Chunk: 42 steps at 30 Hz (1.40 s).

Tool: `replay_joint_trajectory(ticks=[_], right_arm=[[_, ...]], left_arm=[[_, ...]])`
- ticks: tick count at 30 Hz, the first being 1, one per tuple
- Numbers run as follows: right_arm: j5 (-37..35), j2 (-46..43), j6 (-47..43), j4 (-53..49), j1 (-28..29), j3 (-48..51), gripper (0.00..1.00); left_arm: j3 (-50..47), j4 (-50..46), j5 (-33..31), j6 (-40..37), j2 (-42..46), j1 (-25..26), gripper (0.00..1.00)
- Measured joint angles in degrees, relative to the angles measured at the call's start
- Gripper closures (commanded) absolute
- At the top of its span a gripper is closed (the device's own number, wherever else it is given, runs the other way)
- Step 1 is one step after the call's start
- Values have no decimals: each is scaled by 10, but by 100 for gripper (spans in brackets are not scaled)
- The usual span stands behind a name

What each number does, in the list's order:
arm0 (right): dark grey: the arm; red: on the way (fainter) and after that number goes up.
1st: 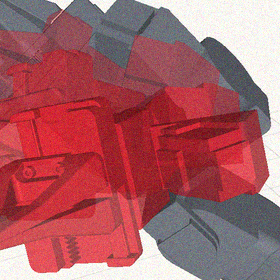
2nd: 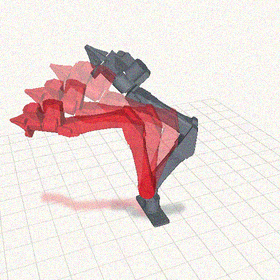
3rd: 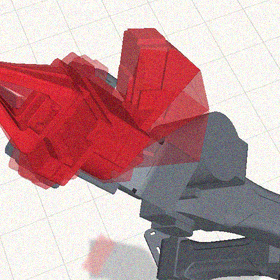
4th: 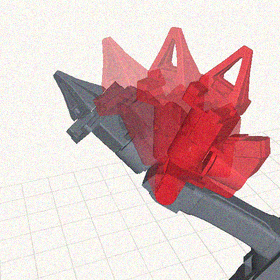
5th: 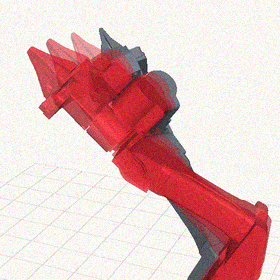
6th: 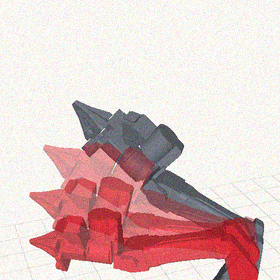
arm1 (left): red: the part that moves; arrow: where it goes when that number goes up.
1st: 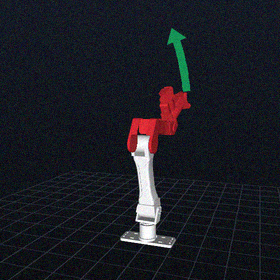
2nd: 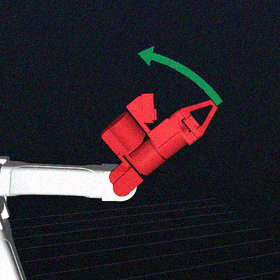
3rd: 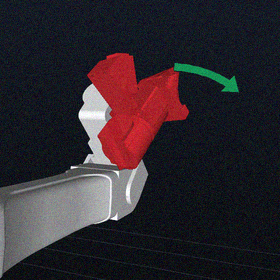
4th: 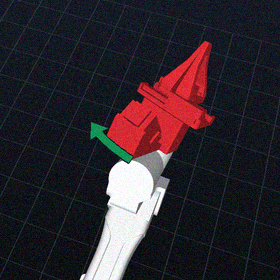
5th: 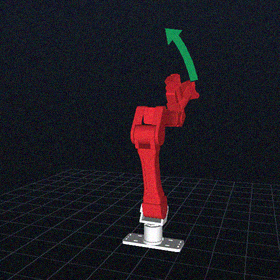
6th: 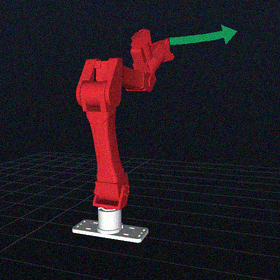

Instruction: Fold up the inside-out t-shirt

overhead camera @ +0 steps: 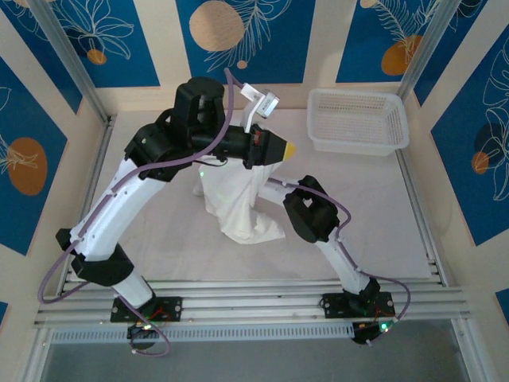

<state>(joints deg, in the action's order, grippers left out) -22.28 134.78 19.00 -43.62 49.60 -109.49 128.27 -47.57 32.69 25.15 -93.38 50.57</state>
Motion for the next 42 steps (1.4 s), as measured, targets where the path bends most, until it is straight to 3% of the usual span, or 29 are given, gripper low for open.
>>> replay_joint_trajectory(ticks=[1,5,8,9,16,18,23,28,35,36,40,42], right_arm=[[-1,5,-5,-7,3,-10,38],[-5,12,-13,-2,25,-19,77],[7,9,-13,11,28,-13,97],[12,4,-15,14,26,-9,100],[73,-81,-10,55,-21,122,100],[104,-127,-3,69,-38,190,100],[220,-303,18,130,-63,351,100],[348,-469,48,231,-64,420,100],[454,-568,122,379,-107,448,100],[452,-570,128,388,-110,448,100],[383,-577,135,385,-112,447,100],[340,-580,135,370,-111,444,100]], left_arm=[[6,-5,-6,-3,0,0,100],[17,-16,-39,-19,1,1,100],[16,-22,-75,-30,5,3,100],[16,-27,-91,-33,7,4,100],[-52,-41,-250,-43,57,-25,100],[-110,-34,-284,-42,85,-61,100],[-305,-4,-342,-28,155,-222,100],[-486,40,-363,-17,169,-313,100],[-633,94,-330,3,139,-326,100],[-643,102,-324,5,134,-326,91],[-683,122,-310,16,144,-327,31],[-685,122,-306,17,165,-329,15]])
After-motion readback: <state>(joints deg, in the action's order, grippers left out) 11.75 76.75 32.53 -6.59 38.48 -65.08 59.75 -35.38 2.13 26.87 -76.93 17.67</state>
